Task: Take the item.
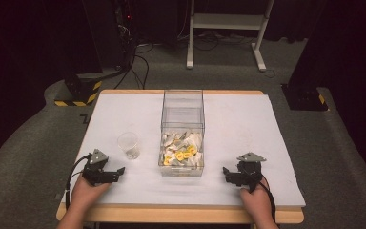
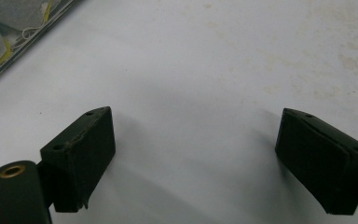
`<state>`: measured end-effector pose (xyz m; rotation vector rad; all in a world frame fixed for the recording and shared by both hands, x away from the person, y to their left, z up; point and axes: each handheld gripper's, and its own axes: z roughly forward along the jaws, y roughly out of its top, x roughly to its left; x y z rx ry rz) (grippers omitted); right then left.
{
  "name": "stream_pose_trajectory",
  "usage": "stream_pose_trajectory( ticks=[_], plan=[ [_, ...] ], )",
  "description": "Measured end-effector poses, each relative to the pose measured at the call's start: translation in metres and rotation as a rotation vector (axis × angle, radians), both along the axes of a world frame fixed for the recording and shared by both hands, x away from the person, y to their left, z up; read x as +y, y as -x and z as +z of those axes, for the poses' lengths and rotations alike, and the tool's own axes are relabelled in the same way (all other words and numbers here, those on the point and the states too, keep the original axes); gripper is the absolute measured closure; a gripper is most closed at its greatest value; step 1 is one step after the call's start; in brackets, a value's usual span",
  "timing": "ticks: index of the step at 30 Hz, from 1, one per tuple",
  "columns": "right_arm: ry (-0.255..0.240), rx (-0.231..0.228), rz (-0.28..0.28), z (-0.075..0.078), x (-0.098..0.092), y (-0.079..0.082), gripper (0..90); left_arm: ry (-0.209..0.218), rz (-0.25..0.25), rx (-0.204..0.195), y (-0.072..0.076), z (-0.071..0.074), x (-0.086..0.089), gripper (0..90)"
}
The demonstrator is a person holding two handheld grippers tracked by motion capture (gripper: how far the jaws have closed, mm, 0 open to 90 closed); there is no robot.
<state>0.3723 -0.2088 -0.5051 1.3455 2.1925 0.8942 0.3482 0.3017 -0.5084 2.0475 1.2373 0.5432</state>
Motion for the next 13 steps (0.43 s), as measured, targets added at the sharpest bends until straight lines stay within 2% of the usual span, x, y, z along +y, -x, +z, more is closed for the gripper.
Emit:
stream_pose_trajectory(
  ticks=[13],
  plan=[
    [0.001,0.000,-0.001,-0.0001,0.0001,-0.0001,11.7,0.002,0.010,-0.009,0.0022,-0.0006,-0.0004,15.8]
  ],
)
